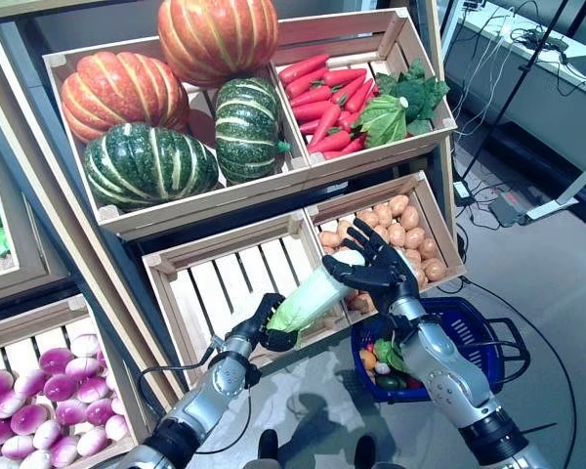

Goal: Put vegetables into the basket

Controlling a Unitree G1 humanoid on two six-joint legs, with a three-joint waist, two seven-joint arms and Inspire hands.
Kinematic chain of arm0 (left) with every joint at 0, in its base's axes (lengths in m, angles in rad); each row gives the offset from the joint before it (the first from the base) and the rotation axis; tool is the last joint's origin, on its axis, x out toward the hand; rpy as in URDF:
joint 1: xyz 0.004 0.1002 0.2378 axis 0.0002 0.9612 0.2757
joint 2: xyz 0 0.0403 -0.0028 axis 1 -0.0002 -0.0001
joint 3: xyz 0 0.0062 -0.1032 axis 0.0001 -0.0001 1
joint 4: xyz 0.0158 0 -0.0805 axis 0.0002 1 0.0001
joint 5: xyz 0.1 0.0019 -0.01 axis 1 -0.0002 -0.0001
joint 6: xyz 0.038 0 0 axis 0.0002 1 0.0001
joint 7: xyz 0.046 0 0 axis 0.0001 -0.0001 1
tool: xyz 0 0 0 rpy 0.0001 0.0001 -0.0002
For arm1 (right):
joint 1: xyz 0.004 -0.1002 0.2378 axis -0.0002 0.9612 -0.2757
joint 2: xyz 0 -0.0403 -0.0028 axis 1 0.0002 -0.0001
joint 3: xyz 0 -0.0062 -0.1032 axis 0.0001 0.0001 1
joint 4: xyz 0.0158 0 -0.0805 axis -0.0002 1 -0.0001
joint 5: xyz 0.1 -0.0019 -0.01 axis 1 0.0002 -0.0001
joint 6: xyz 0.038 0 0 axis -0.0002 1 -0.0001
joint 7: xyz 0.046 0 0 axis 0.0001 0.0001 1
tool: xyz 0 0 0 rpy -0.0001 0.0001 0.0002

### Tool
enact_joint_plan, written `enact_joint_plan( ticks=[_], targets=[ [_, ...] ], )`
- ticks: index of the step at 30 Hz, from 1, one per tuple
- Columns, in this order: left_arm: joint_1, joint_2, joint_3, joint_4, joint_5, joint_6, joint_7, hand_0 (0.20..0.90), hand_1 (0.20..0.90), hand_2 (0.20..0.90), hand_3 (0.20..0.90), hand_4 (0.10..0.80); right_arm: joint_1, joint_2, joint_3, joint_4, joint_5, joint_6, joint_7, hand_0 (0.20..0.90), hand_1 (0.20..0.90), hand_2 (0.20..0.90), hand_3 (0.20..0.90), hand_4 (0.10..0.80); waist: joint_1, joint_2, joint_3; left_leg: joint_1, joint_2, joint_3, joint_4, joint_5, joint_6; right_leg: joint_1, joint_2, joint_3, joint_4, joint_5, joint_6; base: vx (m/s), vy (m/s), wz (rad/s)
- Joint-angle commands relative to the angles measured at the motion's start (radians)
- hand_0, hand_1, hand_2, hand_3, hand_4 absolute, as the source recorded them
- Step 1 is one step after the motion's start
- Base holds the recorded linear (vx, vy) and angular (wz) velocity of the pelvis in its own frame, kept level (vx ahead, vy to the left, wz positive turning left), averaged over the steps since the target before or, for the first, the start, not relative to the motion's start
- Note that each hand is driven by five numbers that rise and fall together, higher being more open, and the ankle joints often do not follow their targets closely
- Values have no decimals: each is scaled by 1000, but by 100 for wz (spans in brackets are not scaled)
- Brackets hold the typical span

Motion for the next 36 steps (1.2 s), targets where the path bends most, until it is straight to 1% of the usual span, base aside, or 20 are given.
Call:
enact_joint_plan(
  ticks=[1, 3, 6, 8, 13, 16, 20, 22, 28, 29, 30, 34, 36],
  targets=[
    [-104, -1, 20, -27, 17, -68, 76, 300, 300, 300, 300, 400, -99, 52, -49, -109, 62, -143, -12, 900, 900, 900, 900, 800, 5, -24, -58, 22, -20, -9, 1, -83, -2, 42, -54, -12, 1, -7, 32, 0, 0, 0],
    [-104, -2, 16, -29, 15, -72, 64, 300, 300, 300, 300, 400, -105, 53, -42, -109, 77, -129, 20, 900, 900, 900, 900, 800, 7, -24, -59, 22, -20, -10, 1, -83, -1, 42, -54, -12, 1, -7, 31, 0, 0, 0],
    [-102, -4, 14, -27, 13, -82, 55, 300, 300, 300, 300, 400, -108, 51, -24, -108, 128, -68, 92, 900, 900, 900, 900, 800, 10, -27, -62, 22, -21, -14, 1, -84, -2, 44, -55, -12, 1, -8, 31, 0, 0, 0],
    [-98, 0, 19, -37, 7, -81, 54, 300, 300, 300, 300, 400, -100, 51, -10, -106, 157, -35, 119, 900, 900, 900, 900, 800, 12, -30, -64, 22, -21, -15, 1, -85, -3, 44, -55, -13, 1, -9, 31, 0, 0, 0],
    [-90, 6, 35, -50, -7, -82, 55, 300, 300, 300, 300, 400, -73, 48, 12, -85, 186, -18, 182, 900, 900, 900, 900, 800, 15, -37, -71, 22, -20, -18, 1, -86, -5, 45, -56, -18, 1, -10, 34, 0, 0, 0],
    [-88, 9, 40, -61, -23, -81, 46, 300, 300, 300, 300, 400, -62, 50, 26, -79, 206, 4, 272, 900, 900, 900, 900, 800, 16, -40, -74, 21, -19, -18, 1, -86, -5, 44, -56, -21, 1, -10, 35, 0, 0, 0],
    [-87, 0, 43, -64, -89, -68, 26, 300, 300, 300, 300, 400, -61, 49, 51, -74, 231, 21, 383, 900, 900, 900, 900, 800, 20, -44, -76, 19, -18, -22, 1, -86, -5, 44, -56, -24, 1, -11, 34, 0, 0, 0],
    [-81, -13, 49, -58, -136, -64, 16, 300, 300, 300, 300, 400, -61, 57, 65, -65, 229, 22, 404, 900, 900, 900, 900, 800, 25, -44, -75, 26, -15, -24, 1, -93, -8, 50, -55, -27, 1, -17, 34, 0, 0, 0],
    [-72, -30, 56, -56, -169, -69, -6, 300, 300, 300, 300, 400, -57, 74, 83, -35, 226, 26, 417, 900, 900, 900, 900, 800, 29, -45, -81, 26, -15, -25, 1, -93, -8, 50, -54, -29, 1, -17, 35, 0, 0, 0],
    [-72, -33, 57, -61, -191, -62, -13, 300, 300, 300, 300, 400, -56, 74, 89, -27, 207, 36, 426, 481, 481, 481, 481, 521, 29, -46, -81, 25, -14, -23, 1, -92, -8, 49, -54, -28, 1, -17, 36, 0, 0, 0],
    [-72, -35, 57, -64, -207, -57, -15, 300, 300, 300, 300, 400, -56, 72, 94, -21, 203, 38, 431, 300, 300, 300, 300, 400, 29, -45, -82, 24, -13, -23, 1, -91, -8, 49, -55, -30, 1, -16, 36, 0, 0, 0],
    [-71, -38, 59, -78, -234, -56, -20, 300, 300, 300, 300, 400, -54, 68, 99, -9, 188, 33, 443, 300, 300, 300, 300, 400, 30, -45, -80, 24, -13, -23, 1, -91, -8, 49, -56, -31, 1, -17, 36, 0, 0, 0],
    [-73, -45, 59, -82, -258, -61, -24, 300, 300, 300, 300, 400, -56, 67, 105, 1, 182, 16, 437, 300, 300, 300, 300, 400, 32, -46, -79, 20, -13, -25, 1, -89, -9, 46, -57, -33, 1, -15, 37, -34, -5, 1]
  ],
)
